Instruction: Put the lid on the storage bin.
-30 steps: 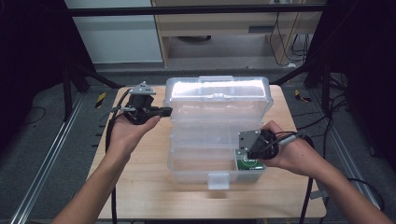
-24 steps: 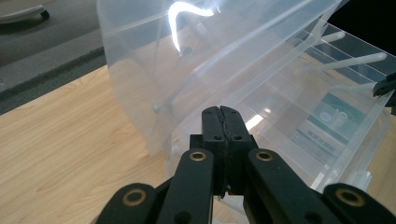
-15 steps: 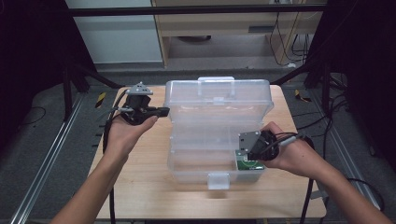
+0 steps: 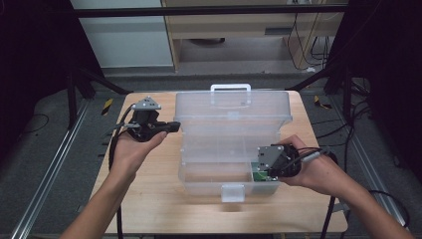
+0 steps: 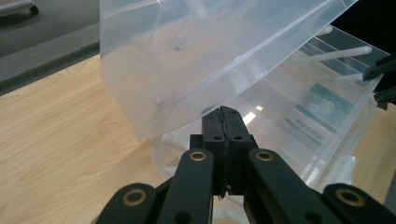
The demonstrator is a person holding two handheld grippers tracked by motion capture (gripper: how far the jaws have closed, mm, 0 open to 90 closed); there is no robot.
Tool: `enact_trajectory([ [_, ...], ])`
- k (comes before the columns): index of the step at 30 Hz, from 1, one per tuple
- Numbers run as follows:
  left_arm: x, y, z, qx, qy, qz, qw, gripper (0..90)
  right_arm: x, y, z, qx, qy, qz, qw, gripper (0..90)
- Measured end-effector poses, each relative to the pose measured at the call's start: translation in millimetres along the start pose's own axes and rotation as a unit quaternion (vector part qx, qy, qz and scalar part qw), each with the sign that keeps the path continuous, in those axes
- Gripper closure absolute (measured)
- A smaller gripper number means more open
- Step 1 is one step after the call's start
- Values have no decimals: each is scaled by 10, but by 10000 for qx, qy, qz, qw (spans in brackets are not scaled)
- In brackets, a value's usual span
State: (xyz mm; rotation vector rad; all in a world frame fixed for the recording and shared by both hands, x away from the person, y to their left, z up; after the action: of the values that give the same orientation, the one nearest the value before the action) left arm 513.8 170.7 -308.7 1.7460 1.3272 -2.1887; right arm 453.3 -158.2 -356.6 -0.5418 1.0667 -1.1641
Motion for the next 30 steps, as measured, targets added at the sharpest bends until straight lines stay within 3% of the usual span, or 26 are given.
enact_trajectory([
  [10, 112, -3, 96, 81, 130, 6, 9999, 900, 129, -97, -70, 289, 301, 208, 9989, 401],
  [21, 253, -20, 200, 155, 112, -39, 9998, 900, 411, -257, -173, 488, 864, 244, 9948, 310],
  [30, 399, -4, 305, 185, 200, -27, 9996, 900, 632, -324, -256, 584, 1331, 205, 9892, 250],
])
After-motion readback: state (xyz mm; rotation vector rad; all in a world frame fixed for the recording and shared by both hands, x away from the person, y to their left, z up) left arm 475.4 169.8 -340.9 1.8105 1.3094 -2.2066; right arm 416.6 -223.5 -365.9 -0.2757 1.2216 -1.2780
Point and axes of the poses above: each handheld gripper's, and its own axes: y roughly forward along the jaws, x roughly out of its underside, z roughly to its right, the point moved 3 cm from there along y, roughly forward along the jaws, and after that the axes turned 6 degrees about y, right-handed, at the moved point
